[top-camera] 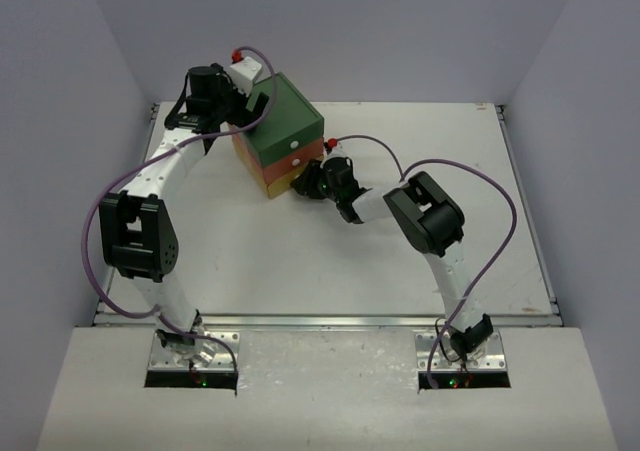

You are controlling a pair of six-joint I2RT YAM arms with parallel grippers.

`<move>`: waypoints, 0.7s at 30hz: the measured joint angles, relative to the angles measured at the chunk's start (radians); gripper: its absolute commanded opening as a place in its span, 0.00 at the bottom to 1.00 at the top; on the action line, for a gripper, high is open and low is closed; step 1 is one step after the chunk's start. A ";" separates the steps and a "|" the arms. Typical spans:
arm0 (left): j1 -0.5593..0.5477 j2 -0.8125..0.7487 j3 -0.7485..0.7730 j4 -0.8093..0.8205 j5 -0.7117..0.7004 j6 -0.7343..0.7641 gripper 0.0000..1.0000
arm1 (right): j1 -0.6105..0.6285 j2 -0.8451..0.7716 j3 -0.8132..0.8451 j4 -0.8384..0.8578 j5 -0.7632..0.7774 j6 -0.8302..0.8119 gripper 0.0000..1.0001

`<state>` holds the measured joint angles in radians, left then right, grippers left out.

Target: Organize the makeup

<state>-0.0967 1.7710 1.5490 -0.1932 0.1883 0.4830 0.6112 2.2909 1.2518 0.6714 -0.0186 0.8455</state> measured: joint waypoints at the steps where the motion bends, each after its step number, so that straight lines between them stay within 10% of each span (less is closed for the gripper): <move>1: 0.000 0.000 -0.001 0.002 0.002 0.001 1.00 | 0.000 0.005 0.007 0.001 0.003 0.000 0.43; 21: 0.000 -0.062 -0.031 -0.076 0.024 0.013 1.00 | 0.000 -0.269 -0.261 0.018 0.064 -0.141 0.51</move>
<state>-0.0967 1.7090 1.5185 -0.2688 0.2118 0.4965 0.6107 2.0217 0.9908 0.6894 0.0453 0.7049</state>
